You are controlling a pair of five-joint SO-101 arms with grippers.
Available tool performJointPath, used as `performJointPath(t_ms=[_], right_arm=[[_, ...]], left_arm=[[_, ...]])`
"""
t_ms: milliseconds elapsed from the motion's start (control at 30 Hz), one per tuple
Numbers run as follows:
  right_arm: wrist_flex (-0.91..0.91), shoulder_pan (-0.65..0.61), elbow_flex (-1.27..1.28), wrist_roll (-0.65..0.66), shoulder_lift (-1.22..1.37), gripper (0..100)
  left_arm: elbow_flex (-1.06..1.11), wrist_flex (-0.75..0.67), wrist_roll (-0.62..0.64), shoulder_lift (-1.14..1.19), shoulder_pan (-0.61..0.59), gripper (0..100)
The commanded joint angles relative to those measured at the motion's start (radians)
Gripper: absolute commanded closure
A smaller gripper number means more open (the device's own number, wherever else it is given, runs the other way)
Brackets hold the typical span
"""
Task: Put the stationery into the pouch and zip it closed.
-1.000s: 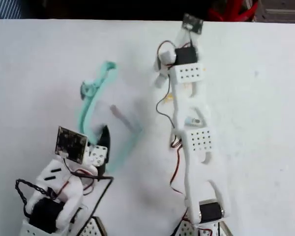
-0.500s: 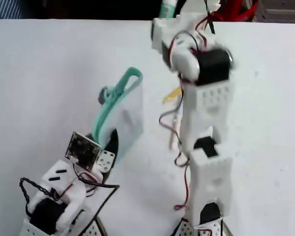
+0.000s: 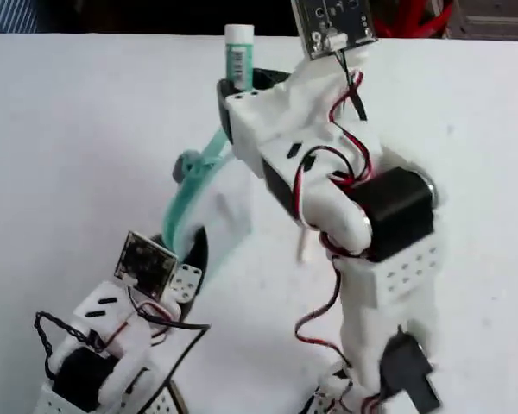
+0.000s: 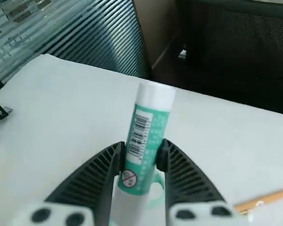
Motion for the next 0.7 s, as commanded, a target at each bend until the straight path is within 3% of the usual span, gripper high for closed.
performJointPath(t_ms=[0, 100, 333, 667], right_arm=[[-0.179, -0.028, 0.210, 0.075, -0.073, 98.1], [-0.337, -0.051, 0.385, 0.155, -0.099, 98.1], [-0.582, -0.045, 0.760, 0.166, -0.245, 98.1], [-0.685, -0.050, 1.131, 0.164, -0.521, 98.1]], left_arm=[[-0.003, -0.011, -0.006, -0.001, 0.012, 98], [-0.003, -0.011, -0.008, -0.001, 0.012, 98], [-0.003, -0.011, -0.008, -0.001, 0.007, 98], [-0.008, -0.018, -0.008, -0.001, 0.007, 98]])
